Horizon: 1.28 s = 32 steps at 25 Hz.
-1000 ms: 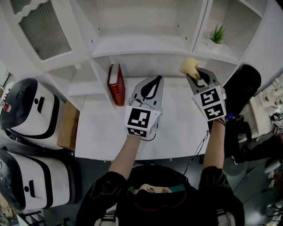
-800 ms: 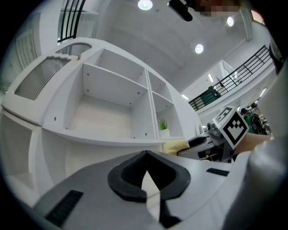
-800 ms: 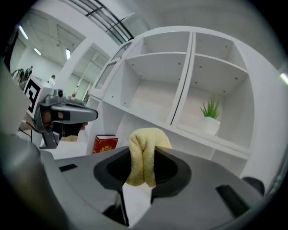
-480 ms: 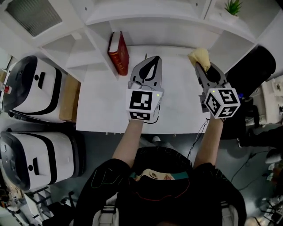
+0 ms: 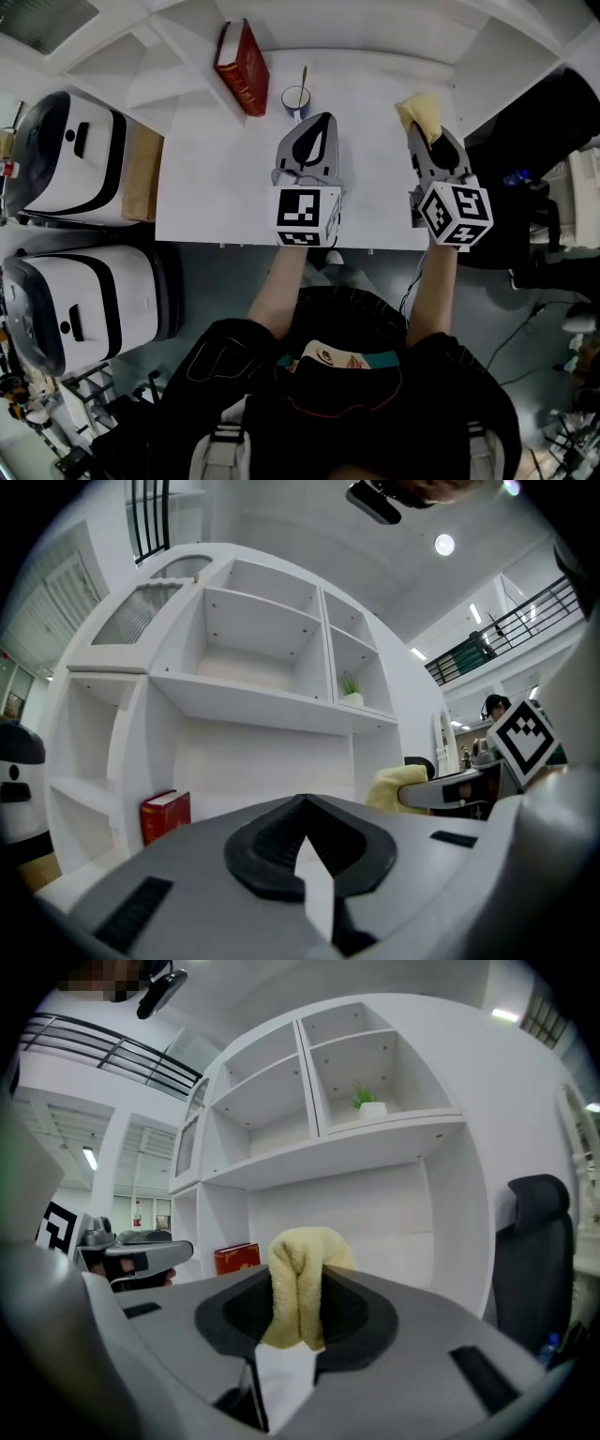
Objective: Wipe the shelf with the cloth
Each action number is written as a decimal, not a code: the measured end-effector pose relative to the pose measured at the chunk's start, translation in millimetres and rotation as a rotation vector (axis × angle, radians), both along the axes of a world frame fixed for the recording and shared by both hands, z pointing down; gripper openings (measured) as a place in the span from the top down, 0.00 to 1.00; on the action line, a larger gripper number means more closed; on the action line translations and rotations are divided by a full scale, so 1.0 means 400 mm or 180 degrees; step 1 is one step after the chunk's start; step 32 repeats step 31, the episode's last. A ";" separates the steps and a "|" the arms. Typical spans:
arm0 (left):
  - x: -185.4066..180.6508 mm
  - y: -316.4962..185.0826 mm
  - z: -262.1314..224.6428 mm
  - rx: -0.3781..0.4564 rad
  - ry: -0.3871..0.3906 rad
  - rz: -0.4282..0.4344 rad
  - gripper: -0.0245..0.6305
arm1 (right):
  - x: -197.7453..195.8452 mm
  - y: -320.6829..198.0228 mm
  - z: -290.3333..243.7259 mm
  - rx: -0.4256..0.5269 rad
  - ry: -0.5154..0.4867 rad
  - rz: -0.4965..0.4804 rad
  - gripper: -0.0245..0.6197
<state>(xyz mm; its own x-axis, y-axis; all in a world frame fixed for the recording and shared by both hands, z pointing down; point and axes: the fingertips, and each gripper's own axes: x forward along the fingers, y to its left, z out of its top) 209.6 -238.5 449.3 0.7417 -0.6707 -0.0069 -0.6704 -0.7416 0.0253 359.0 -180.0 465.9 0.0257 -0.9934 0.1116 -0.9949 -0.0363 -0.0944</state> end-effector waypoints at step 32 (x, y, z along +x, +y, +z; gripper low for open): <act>-0.170 0.035 0.022 0.0079 -0.0255 -0.0702 0.97 | -0.171 0.016 0.012 0.0185 0.0066 -0.0507 0.78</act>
